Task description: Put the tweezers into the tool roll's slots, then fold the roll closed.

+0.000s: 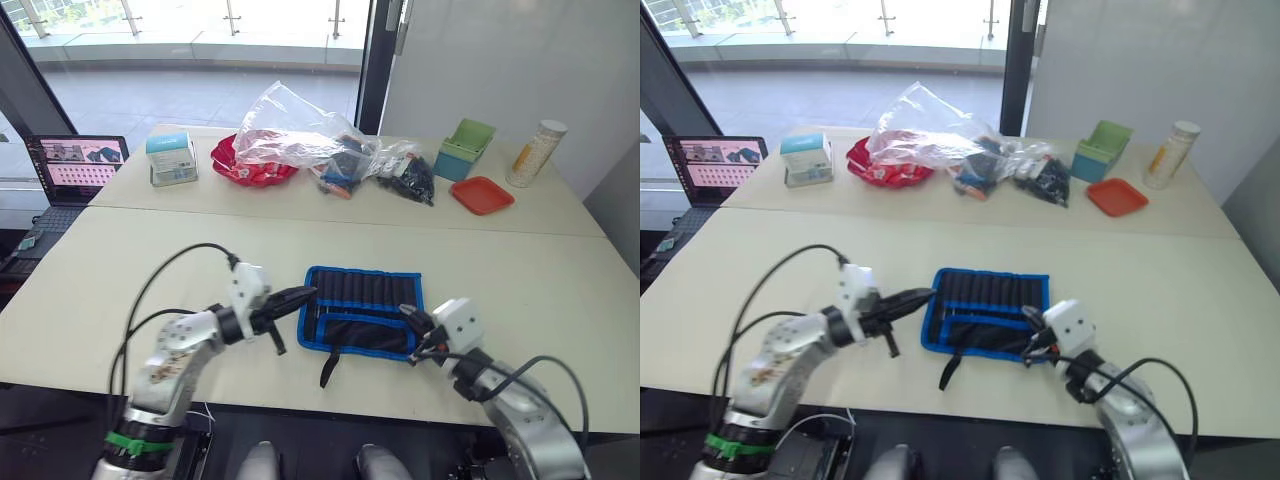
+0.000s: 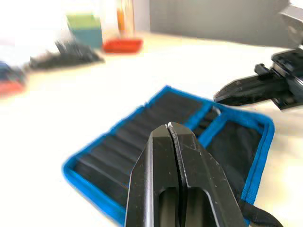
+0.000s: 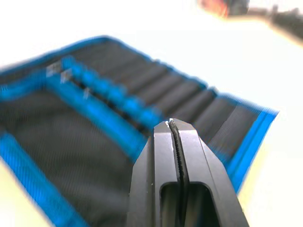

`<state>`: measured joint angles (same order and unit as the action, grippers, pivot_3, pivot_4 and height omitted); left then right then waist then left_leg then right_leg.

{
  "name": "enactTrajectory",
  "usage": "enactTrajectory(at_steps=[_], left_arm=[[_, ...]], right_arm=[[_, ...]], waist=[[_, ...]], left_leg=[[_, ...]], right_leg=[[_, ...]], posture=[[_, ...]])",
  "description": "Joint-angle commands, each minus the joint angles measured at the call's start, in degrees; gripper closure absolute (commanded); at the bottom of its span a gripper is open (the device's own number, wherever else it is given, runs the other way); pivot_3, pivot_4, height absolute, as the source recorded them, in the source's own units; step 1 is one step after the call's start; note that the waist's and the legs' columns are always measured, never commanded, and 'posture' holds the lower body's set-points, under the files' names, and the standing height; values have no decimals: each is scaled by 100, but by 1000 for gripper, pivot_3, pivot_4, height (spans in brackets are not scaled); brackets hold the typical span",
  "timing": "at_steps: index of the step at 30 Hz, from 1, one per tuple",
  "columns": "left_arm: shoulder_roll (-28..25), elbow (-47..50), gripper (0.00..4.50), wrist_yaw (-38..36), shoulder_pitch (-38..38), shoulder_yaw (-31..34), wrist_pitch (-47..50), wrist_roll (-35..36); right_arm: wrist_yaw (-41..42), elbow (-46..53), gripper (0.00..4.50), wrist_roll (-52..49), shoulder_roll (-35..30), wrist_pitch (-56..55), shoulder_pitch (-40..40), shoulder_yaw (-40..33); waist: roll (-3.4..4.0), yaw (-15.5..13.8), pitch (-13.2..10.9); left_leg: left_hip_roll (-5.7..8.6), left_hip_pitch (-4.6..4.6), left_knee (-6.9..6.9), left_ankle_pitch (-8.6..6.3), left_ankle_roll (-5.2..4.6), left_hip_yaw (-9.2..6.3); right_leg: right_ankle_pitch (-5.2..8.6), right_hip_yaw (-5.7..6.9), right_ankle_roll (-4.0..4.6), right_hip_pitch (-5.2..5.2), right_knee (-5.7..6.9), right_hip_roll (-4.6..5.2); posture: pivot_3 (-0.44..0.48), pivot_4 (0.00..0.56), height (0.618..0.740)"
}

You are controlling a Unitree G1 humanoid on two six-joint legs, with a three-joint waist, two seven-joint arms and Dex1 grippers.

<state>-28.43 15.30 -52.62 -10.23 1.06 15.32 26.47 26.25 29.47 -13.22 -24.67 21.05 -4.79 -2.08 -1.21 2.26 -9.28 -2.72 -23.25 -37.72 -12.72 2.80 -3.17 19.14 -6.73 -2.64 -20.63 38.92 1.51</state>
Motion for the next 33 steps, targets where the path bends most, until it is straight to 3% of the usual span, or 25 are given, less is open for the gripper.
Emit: enactTrajectory(at_steps=[1, 4, 7, 10, 18, 27, 33], left_arm=[[-645, 93, 3953, -700, 166, 574, 115, 540], [-1204, -272, 3019, -1364, 379, 873, 74, 752], [-1433, -502, 1965, -1695, 577, 993, -90, 715], [-1488, -443, 1032, -1785, 748, 951, -13, 711], [-1466, -177, 1032, -1682, 1013, 898, 138, 697], [-1450, -174, 1032, -1644, 1018, 872, 118, 649], [-1444, -171, 1011, -1612, 995, 816, 144, 640]], right_arm=[[-47, 316, 3947, -568, -199, 951, 306, -516], [-62, 179, 3003, -1267, -413, 2175, 628, -975], [-159, -151, 1985, -1880, -543, 3496, 979, -1316], [-371, -396, 1978, -2222, -383, 4237, 1102, -1610], [-628, -433, 1978, -3201, 358, 5305, 1198, -2056], [-1174, -805, 1978, -3649, 909, 5457, 1548, -2704], [-1439, -1045, 3800, -3789, 973, 5423, 1589, -2986]], waist=[[-2, 16, -3], [1, 9, -8], [3, 10, -14], [3, -1, -15], [2, 49, -14], [3, 61, -14], [5, 44, -16]], left_leg=[[0, 0, 0, 0, 0, 0], [1, -2, 0, 0, 0, 1], [1, -2, 1, 0, 0, 4], [0, -7, 5, -2, -2, 3], [-6, -48, 8, -1, -3, 7], [-10, -48, 9, -1, -3, 11], [-8, -52, 10, -1, -3, 15]], right_leg=[[0, 0, 0, 0, 0, 0], [1, 1, 1, -1, -4, 1], [1, -1, 1, -1, -9, 2], [2, 1, 3, -7, -9, 1], [2, -5, 4, -54, -1, -4], [1, -7, 4, -59, -2, -9], [2, -9, 4, -63, -2, -6]], posture=[[0, 150, 717], [0, 150, 717], [0, 150, 717], [0, 150, 717], [0, 150, 717], [0, 150, 717], [0, 150, 717]])
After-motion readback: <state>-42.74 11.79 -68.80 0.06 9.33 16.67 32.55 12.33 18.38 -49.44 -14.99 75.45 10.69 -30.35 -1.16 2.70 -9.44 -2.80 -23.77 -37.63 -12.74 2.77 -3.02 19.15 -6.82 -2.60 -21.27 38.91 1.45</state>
